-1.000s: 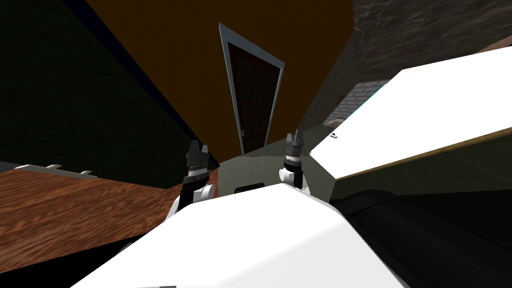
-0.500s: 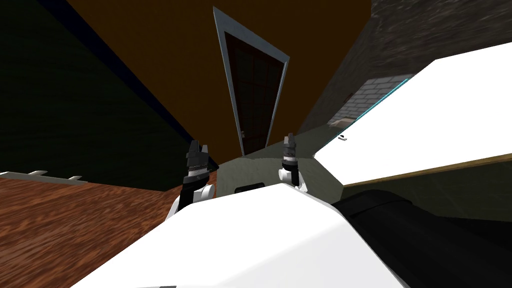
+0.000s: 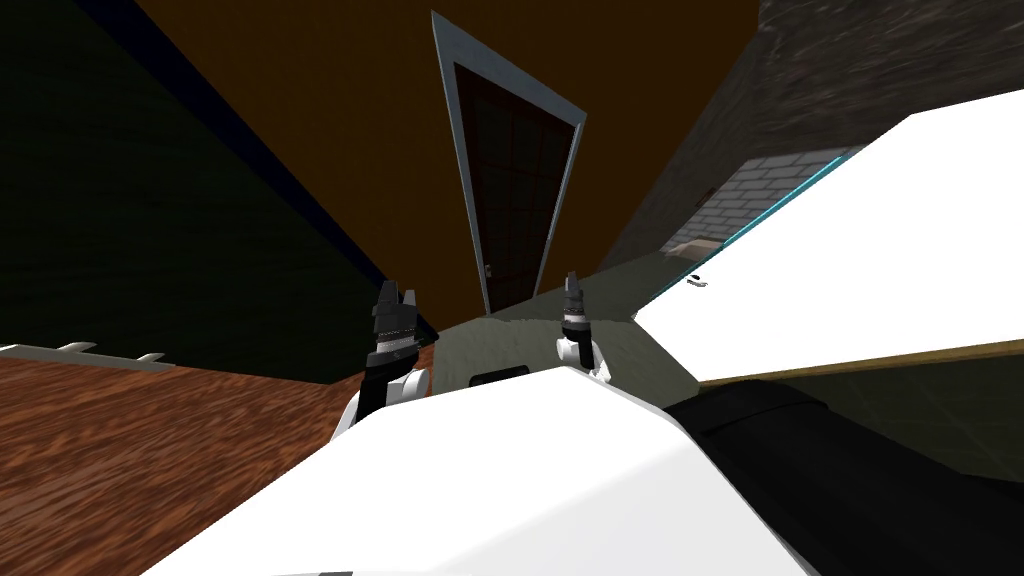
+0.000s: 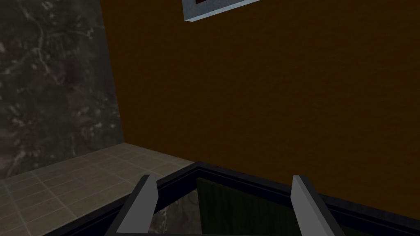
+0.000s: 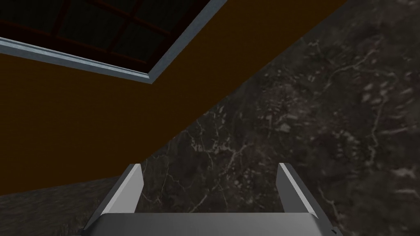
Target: Pull the door open
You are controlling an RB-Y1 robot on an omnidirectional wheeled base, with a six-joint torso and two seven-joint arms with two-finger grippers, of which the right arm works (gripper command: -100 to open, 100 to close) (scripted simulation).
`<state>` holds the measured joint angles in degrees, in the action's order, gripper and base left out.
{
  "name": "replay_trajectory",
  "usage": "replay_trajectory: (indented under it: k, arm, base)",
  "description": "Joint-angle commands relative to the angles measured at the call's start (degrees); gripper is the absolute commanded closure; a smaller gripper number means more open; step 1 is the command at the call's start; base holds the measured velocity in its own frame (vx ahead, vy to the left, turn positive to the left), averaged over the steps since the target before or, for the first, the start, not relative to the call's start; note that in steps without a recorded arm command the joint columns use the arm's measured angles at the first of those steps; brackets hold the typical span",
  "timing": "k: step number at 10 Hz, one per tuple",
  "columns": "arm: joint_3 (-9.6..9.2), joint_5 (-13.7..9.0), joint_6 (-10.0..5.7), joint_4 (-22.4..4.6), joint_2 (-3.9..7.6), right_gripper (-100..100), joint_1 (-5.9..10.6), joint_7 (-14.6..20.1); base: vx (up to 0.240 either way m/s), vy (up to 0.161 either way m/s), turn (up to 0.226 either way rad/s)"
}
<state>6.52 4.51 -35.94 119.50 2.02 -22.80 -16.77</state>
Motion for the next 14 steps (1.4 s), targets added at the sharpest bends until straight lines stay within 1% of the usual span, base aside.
replay_trajectory:
  k: [1,8,14]
  arm:
    - [0.22,0.68,-0.42,-1.95,0.32,-100,0.4,-1.57]
    - [1.58,3.65,-2.44,-11.55,1.76,-100,2.71,-8.25]
    - [2.86,6.43,-4.34,-20.58,2.65,-100,4.89,-14.53]
  base:
    - [0.095,0.009,0.039]
    - [0.103,0.012,0.052]
    - [0.103,0.025,0.054]
